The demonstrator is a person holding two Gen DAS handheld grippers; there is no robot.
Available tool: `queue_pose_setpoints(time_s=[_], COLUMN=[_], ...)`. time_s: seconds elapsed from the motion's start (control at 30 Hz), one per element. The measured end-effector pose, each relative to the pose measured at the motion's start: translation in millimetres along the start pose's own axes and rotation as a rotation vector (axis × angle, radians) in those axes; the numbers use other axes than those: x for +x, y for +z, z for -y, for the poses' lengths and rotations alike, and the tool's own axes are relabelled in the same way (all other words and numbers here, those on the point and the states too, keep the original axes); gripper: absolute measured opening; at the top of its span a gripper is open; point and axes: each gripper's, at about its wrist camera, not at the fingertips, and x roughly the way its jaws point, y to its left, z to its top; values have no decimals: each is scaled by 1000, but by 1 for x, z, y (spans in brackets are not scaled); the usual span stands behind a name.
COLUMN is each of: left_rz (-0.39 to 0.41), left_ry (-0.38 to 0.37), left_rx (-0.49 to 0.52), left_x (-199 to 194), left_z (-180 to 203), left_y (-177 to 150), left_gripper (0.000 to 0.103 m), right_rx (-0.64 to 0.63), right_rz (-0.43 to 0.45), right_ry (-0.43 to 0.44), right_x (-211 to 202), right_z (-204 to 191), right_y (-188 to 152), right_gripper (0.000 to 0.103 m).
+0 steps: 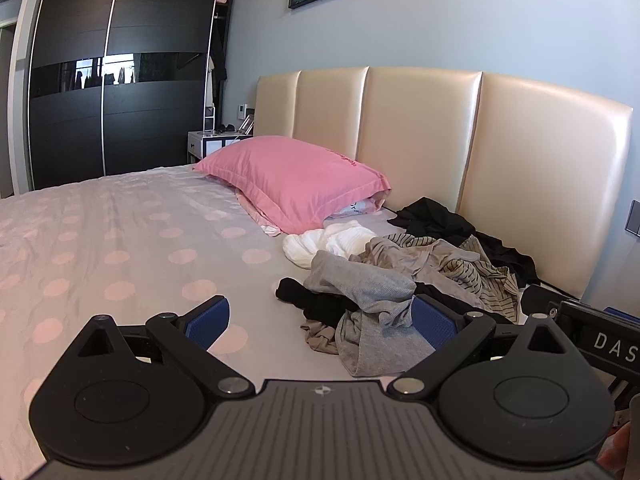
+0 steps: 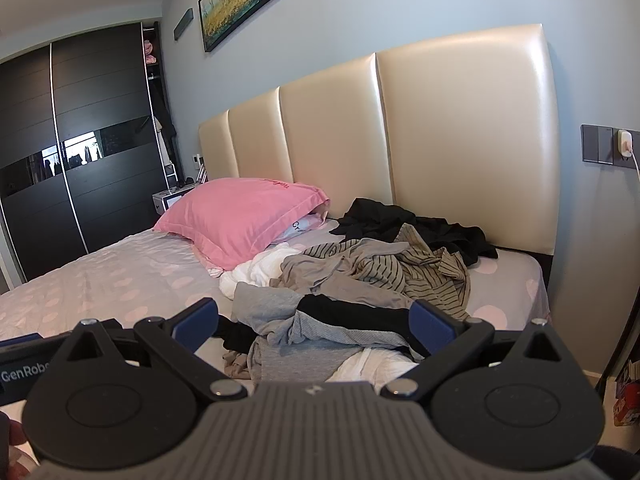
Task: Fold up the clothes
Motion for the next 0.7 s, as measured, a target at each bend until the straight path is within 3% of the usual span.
queue_pose_setpoints(time_s=[0.7], left_rz=[-7], left_ry=[3], left_rx=[-2], left_x=[1], left_z=[4], left_y=[0], left_gripper=[99], right_rx=[8], right_rz=[2], right_ry=[-3], right_x=[0], right_z=[0], right_y=[-1], right_gripper=[102])
